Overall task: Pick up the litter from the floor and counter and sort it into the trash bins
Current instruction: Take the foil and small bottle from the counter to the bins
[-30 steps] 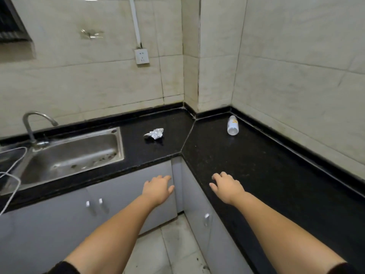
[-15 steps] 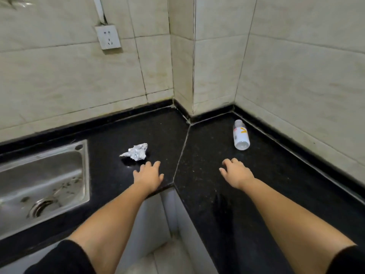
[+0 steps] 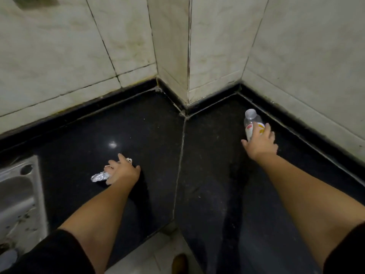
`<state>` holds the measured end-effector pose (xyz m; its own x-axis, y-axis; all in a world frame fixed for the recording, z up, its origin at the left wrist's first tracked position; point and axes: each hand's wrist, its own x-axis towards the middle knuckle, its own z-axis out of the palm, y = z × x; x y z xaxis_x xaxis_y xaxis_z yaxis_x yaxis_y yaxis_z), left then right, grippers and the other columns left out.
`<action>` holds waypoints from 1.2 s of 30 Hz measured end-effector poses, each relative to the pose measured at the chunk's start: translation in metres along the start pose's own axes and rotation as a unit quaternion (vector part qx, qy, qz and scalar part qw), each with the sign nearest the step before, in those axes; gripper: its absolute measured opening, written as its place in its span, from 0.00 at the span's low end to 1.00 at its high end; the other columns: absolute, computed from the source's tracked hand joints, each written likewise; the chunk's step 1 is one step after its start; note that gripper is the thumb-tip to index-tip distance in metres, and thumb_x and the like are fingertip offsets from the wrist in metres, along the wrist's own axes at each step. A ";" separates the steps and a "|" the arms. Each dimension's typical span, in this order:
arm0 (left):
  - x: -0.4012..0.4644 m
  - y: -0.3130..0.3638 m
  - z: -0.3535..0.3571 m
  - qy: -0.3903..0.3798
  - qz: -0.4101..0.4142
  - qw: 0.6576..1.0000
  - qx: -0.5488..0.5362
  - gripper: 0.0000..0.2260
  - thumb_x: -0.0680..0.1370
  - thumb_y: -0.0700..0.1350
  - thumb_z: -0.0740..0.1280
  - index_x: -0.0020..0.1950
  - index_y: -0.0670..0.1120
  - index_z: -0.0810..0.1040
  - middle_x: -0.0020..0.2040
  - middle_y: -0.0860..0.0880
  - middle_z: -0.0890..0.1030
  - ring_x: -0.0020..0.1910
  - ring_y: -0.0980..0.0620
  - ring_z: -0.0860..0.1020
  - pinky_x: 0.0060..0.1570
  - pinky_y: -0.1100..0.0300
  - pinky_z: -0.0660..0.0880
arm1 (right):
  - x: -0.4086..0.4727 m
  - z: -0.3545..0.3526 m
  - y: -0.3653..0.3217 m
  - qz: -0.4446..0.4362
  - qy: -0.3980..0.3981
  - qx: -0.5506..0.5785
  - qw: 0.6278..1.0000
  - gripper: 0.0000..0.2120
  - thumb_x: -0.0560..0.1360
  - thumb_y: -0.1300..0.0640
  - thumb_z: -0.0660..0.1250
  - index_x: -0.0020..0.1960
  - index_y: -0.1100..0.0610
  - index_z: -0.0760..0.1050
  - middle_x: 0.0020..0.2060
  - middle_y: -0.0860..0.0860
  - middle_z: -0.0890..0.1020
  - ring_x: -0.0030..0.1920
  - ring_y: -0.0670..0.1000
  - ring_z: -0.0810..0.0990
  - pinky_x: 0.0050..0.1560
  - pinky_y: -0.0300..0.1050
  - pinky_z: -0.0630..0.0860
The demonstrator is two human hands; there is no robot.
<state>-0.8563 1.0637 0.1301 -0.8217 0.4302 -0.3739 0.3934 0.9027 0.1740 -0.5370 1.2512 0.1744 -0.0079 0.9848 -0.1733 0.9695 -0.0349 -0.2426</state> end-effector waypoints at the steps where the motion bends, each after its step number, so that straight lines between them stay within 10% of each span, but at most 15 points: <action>1: 0.005 0.003 0.001 0.010 0.009 1.000 0.011 0.30 0.76 0.53 0.66 0.74 0.46 0.59 0.72 0.39 0.60 0.72 0.36 0.58 0.64 0.39 0.67 | 0.005 0.003 0.004 0.021 -0.005 0.006 1.000 0.35 0.75 0.47 0.65 0.75 0.51 0.50 0.76 0.59 0.51 0.73 0.66 0.56 0.68 0.65 0.62; 17: -0.055 -0.004 0.029 0.002 0.240 0.969 0.055 0.19 0.76 0.45 0.63 0.68 0.47 0.69 0.67 0.43 0.67 0.67 0.42 0.65 0.58 0.49 0.73 | -0.017 0.024 0.014 0.038 0.004 0.115 0.993 0.25 0.76 0.56 0.64 0.68 0.50 0.57 0.64 0.64 0.59 0.60 0.68 0.66 0.58 0.61 0.71; 28: -0.177 -0.072 -0.011 0.092 0.186 0.978 -0.028 0.17 0.76 0.45 0.63 0.65 0.47 0.71 0.65 0.44 0.69 0.66 0.43 0.65 0.56 0.47 0.74 | -0.146 -0.019 -0.023 -0.222 -0.050 0.136 0.964 0.26 0.73 0.58 0.65 0.69 0.51 0.61 0.66 0.60 0.61 0.61 0.66 0.68 0.58 0.56 0.71; 36: -0.256 -0.260 -0.045 0.164 -0.008 0.981 -0.099 0.18 0.76 0.46 0.64 0.65 0.46 0.70 0.65 0.42 0.70 0.66 0.41 0.66 0.60 0.48 0.71 | -0.283 -0.008 -0.122 -0.405 -0.123 0.093 0.901 0.26 0.74 0.57 0.65 0.69 0.51 0.61 0.66 0.61 0.63 0.60 0.66 0.69 0.59 0.52 0.70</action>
<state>-0.7667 0.7187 0.2217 -0.9287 0.3641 -0.0707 0.3174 0.8787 0.3565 -0.6512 0.9780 0.2606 -0.7710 0.6332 -0.0685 0.5636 0.6282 -0.5365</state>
